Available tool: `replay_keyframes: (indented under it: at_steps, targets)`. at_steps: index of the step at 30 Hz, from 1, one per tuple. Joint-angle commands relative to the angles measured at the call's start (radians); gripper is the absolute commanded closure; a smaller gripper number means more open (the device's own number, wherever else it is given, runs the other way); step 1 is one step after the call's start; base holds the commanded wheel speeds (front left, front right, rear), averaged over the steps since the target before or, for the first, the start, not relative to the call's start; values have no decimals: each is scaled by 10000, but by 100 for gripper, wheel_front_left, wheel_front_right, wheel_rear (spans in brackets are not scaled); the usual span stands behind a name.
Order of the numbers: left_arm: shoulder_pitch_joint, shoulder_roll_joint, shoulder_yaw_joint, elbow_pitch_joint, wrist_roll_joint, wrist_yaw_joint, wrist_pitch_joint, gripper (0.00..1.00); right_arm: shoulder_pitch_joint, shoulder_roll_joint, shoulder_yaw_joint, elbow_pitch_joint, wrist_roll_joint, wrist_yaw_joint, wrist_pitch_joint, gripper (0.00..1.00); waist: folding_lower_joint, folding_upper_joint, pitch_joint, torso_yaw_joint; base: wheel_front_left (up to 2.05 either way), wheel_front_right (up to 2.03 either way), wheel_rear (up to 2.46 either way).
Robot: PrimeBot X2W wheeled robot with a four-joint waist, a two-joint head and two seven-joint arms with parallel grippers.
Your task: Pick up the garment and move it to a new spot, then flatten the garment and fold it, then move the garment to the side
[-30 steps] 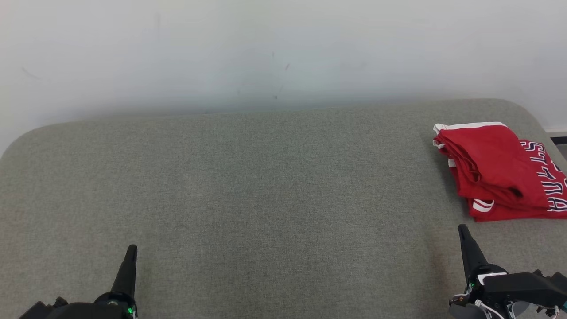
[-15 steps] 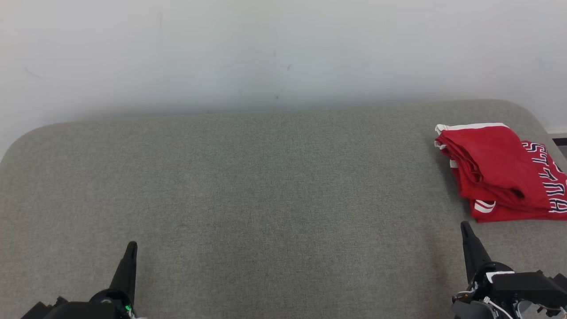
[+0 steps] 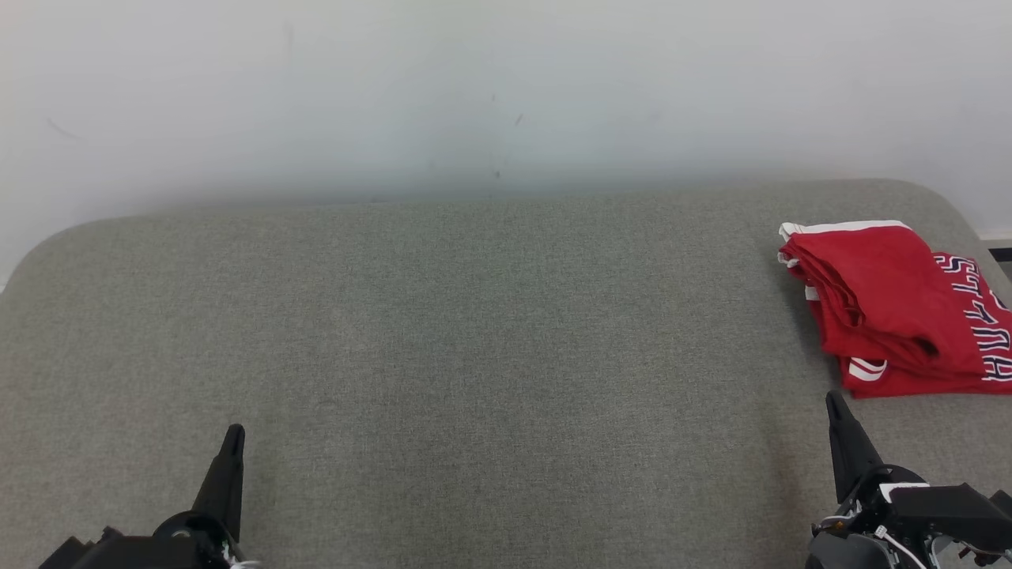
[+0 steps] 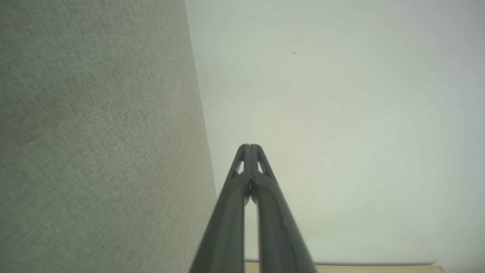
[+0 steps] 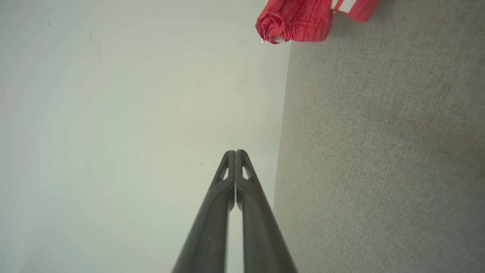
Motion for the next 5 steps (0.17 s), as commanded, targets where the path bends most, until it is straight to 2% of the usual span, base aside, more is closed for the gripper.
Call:
replay_keyframes:
  at_steps: [1, 5]
  targets:
    - [-101, 55, 27, -31, -45, -33, 30, 100, 109, 28, -24, -20, 15, -21, 29, 100, 0, 0, 0, 0, 0, 0, 0]
    - [-101, 54, 27, -30, -45, -33, 29, 100, 107, 26, -22, -20, 16, -21, 29, 100, 0, 0, 0, 0, 0, 0, 0]
